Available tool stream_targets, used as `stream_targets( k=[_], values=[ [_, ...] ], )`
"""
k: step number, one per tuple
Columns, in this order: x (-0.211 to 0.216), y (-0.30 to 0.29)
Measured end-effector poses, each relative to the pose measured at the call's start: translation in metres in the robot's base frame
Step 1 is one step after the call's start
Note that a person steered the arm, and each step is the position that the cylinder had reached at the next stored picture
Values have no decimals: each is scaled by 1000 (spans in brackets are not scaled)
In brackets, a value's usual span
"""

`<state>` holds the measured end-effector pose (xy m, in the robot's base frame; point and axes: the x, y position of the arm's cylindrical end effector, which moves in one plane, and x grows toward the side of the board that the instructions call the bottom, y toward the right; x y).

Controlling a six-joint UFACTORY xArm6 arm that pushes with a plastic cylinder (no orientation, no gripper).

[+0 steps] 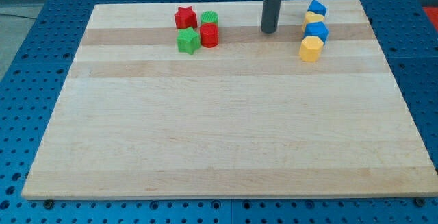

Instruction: Push the green circle into the red star

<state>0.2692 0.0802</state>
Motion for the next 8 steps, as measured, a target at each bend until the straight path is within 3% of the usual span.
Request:
stream_targets(
  k=[3, 7, 8],
  values=[
    [-77, -23],
    [-47, -29],
    [-31, -95]
  ],
)
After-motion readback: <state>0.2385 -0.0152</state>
